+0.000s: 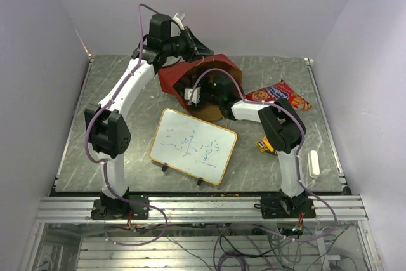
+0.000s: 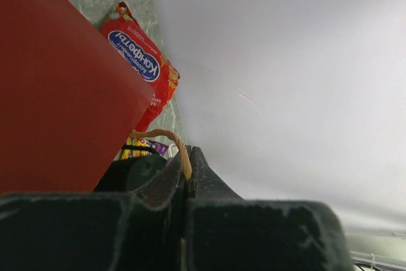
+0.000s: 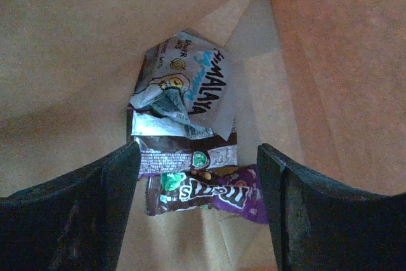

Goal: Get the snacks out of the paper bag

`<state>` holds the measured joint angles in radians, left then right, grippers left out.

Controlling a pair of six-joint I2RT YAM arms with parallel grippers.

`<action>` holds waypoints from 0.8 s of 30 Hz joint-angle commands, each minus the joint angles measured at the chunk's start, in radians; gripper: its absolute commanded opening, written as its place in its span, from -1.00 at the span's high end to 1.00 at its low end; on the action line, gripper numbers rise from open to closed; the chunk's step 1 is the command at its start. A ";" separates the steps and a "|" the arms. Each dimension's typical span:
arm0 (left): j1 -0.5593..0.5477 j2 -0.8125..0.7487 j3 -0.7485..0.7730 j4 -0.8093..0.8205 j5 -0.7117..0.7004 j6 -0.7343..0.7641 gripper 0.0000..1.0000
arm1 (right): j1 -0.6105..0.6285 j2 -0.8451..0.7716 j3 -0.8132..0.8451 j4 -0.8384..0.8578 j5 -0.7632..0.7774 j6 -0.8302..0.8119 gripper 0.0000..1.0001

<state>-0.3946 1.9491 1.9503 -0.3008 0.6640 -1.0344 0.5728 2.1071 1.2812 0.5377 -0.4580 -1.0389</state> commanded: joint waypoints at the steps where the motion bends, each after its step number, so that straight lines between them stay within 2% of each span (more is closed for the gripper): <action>1: -0.009 0.016 0.041 -0.019 0.047 0.022 0.86 | -0.021 0.072 0.106 -0.089 -0.067 -0.156 -0.47; 4: -0.008 0.022 0.052 -0.028 0.053 0.025 0.86 | -0.022 0.116 0.167 -0.133 -0.078 -0.205 -0.47; 11: -0.008 0.019 0.039 -0.047 0.062 0.032 0.86 | -0.022 0.194 0.274 -0.146 -0.146 -0.205 -0.46; 14: -0.008 0.022 0.041 -0.052 0.060 0.033 0.86 | -0.021 0.226 0.293 -0.096 -0.164 -0.180 -0.45; 24: -0.012 0.024 0.058 -0.086 0.043 0.038 0.86 | -0.019 0.322 0.387 -0.051 -0.089 -0.180 -0.41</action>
<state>-0.3950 1.9640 1.9701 -0.3683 0.6960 -1.0096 0.5571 2.3905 1.6276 0.4450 -0.5732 -1.2118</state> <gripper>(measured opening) 0.076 0.712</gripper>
